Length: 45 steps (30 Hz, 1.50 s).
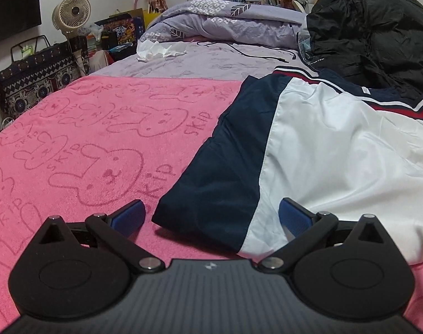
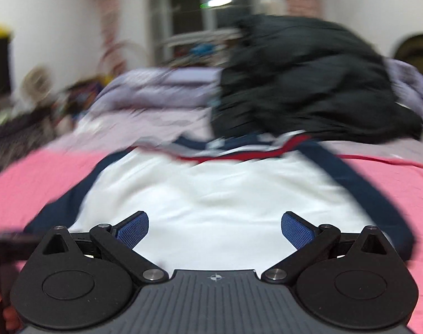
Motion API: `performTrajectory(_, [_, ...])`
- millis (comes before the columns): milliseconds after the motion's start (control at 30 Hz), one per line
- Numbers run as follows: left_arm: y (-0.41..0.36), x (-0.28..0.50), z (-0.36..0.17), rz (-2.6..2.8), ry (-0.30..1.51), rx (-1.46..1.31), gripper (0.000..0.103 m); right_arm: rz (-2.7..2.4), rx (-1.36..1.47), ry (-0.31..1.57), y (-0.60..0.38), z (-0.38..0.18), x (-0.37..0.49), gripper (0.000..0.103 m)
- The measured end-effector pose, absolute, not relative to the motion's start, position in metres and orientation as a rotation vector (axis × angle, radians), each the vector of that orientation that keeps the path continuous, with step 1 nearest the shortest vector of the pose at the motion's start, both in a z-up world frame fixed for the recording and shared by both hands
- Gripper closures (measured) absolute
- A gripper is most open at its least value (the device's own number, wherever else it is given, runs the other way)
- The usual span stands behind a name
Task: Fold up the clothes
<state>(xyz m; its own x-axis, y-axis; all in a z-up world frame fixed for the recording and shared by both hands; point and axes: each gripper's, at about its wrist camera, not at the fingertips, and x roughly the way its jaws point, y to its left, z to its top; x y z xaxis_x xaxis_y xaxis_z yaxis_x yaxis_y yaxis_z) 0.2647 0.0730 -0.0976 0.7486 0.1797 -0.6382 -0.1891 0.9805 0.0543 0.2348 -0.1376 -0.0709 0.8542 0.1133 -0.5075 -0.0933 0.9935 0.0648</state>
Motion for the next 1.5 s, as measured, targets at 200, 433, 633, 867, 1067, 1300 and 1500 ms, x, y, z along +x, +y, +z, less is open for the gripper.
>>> performTrajectory(200, [0.074, 0.265, -0.098, 0.198, 0.696, -0.019, 0.000, -0.032, 0.168, 0.698, -0.191, -0.092, 0.252, 0.001])
performTrajectory(433, [0.061, 0.258, -0.072, 0.172, 0.663, 0.008, 0.003, -0.255, 0.225, 0.658, -0.259, -0.092, 0.225, 0.002])
performTrajectory(633, [0.001, 0.267, -0.040, -0.077, 0.610, 0.146, 0.001, -0.013, 0.087, 0.580, -0.204, -0.085, 0.229, 0.000])
performTrajectory(867, [-0.066, 0.332, -0.081, -0.135, 0.726, 0.388, 0.000, -0.026, 0.074, 0.714, -0.205, -0.108, 0.235, 0.000])
performTrajectory(1067, [-0.084, 0.412, -0.089, -0.098, 0.810, 0.435, 0.000, -0.034, 0.062, 0.708, -0.199, -0.109, 0.236, 0.000])
performTrajectory(1300, [-0.094, 0.478, -0.090, -0.073, 0.861, 0.445, 0.000, -0.035, 0.069, 0.699, -0.197, -0.110, 0.240, 0.000])
performTrajectory(1500, [-0.092, 0.489, -0.089, -0.048, 0.878, 0.389, 0.000, -0.038, 0.080, 0.694, -0.197, -0.112, 0.239, 0.000])
